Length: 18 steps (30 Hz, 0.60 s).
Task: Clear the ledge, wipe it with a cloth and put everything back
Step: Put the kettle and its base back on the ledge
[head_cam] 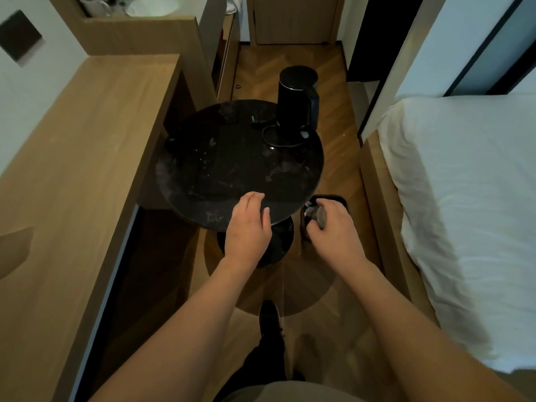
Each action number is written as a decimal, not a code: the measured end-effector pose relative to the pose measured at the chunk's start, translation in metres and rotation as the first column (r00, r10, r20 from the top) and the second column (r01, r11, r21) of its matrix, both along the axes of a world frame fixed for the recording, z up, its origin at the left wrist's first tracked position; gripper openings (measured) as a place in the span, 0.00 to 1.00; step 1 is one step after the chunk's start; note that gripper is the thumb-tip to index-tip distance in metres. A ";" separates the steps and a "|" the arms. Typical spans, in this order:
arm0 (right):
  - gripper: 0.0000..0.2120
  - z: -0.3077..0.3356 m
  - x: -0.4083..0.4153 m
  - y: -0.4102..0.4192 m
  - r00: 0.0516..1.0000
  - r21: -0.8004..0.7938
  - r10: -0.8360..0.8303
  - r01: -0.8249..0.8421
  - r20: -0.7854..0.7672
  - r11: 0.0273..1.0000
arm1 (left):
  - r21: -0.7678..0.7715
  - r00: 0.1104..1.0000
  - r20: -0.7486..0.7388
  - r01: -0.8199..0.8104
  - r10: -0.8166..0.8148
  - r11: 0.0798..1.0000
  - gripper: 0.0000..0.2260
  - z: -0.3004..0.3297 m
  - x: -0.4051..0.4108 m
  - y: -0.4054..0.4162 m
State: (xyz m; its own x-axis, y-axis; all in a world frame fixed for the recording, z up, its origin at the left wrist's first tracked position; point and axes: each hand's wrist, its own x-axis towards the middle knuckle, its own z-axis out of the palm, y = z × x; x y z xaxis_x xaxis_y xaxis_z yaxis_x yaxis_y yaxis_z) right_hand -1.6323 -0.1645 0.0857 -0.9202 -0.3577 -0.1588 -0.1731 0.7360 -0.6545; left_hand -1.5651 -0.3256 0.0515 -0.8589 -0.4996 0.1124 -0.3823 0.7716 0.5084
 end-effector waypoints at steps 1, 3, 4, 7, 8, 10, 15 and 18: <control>0.26 0.002 -0.015 -0.009 1.000 -0.001 -0.007 0.007 0.010 1.000 | 0.015 1.000 0.003 -0.014 0.014 1.000 0.17 -0.001 -0.015 -0.010; 0.26 0.005 -0.045 -0.028 0.999 -0.006 -0.029 0.029 0.028 1.000 | 0.042 1.000 0.004 -0.030 0.030 0.999 0.17 -0.004 -0.044 -0.028; 0.26 0.007 -0.059 -0.036 0.999 -0.016 -0.042 0.043 0.033 0.999 | 0.051 1.000 0.002 -0.025 0.025 0.998 0.17 -0.005 -0.057 -0.035; 0.27 0.009 -0.096 -0.056 0.997 -0.055 -0.077 0.078 0.020 0.995 | 0.067 1.000 0.007 -0.011 0.011 0.998 0.17 -0.008 -0.093 -0.052; 0.27 0.010 -0.109 -0.061 0.997 -0.052 -0.081 0.081 0.014 0.995 | 0.078 1.000 0.012 -0.016 0.015 0.997 0.17 -0.009 -0.103 -0.056; 0.27 0.013 -0.134 -0.069 0.995 -0.047 -0.101 0.101 -0.003 0.994 | 0.097 0.999 0.026 -0.024 0.021 0.995 0.17 -0.010 -0.118 -0.059; 0.29 0.007 -0.221 -0.093 0.988 -0.072 -0.152 0.151 -0.013 0.986 | 0.156 0.995 0.094 -0.059 0.045 0.986 0.18 -0.022 -0.166 -0.073; 0.32 -0.001 -0.269 -0.110 0.988 -0.068 -0.153 0.152 -0.005 0.986 | 0.171 0.985 0.128 -0.135 0.114 0.976 0.18 -0.029 -0.193 -0.083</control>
